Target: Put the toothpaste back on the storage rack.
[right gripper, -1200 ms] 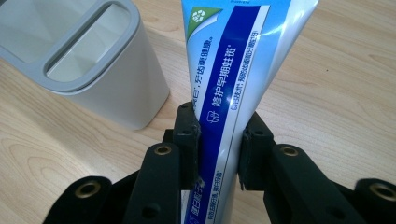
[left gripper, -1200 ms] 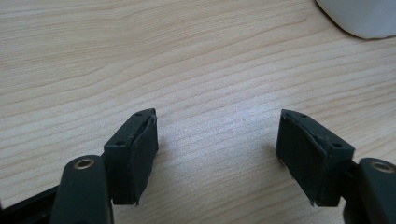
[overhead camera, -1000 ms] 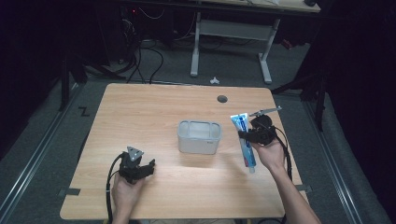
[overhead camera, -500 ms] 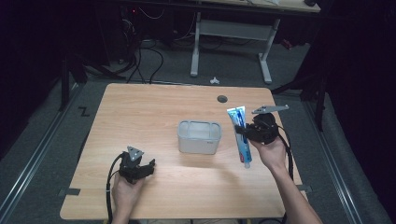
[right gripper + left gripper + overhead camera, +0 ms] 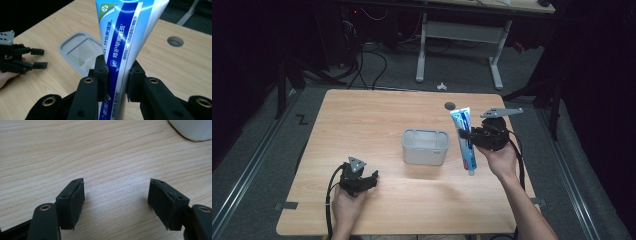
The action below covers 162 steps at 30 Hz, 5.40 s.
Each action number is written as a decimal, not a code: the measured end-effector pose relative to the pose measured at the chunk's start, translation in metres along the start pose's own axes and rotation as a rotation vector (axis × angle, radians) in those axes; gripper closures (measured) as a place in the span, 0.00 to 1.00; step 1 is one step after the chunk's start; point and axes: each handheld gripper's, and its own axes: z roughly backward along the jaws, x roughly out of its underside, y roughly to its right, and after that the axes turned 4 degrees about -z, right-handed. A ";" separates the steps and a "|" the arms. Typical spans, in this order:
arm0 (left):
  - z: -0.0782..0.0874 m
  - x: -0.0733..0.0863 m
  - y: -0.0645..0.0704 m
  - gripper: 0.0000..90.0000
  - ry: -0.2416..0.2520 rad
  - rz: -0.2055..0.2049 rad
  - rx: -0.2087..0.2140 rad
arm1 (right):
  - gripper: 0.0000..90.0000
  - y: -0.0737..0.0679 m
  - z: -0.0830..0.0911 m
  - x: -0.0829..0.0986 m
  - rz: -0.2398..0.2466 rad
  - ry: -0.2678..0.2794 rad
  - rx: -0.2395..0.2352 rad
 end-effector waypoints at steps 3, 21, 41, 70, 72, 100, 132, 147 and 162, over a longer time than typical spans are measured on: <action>0.000 0.000 0.000 0.33 0.000 0.000 0.000 | 0.83 -0.003 0.001 -0.003 0.018 0.030 -0.017; 0.000 0.000 0.000 0.33 0.000 0.000 0.000 | 0.83 -0.029 -0.014 -0.030 0.071 0.146 -0.060; 0.000 0.000 0.000 0.35 0.003 -0.003 0.004 | 0.83 -0.043 -0.040 -0.059 0.089 0.184 -0.043; 0.000 0.000 0.000 0.34 -0.001 -0.007 0.007 | 0.82 -0.051 -0.085 -0.073 0.108 0.178 -0.039; 0.000 0.000 0.000 0.34 -0.001 -0.008 0.007 | 0.82 -0.052 -0.087 -0.073 0.113 0.178 -0.035; 0.000 0.000 0.000 0.34 -0.001 -0.006 0.004 | 0.82 -0.054 -0.110 -0.056 0.171 0.085 -0.012; 0.000 0.000 0.000 0.34 -0.001 -0.004 0.002 | 0.81 -0.044 -0.113 -0.038 0.152 0.051 -0.006; 0.000 0.000 0.000 0.34 0.001 0.000 0.001 | 0.81 -0.042 -0.120 -0.030 0.149 0.025 -0.006; 0.000 0.000 0.000 0.34 0.001 0.001 -0.001 | 0.80 -0.043 -0.122 -0.023 0.163 0.017 -0.015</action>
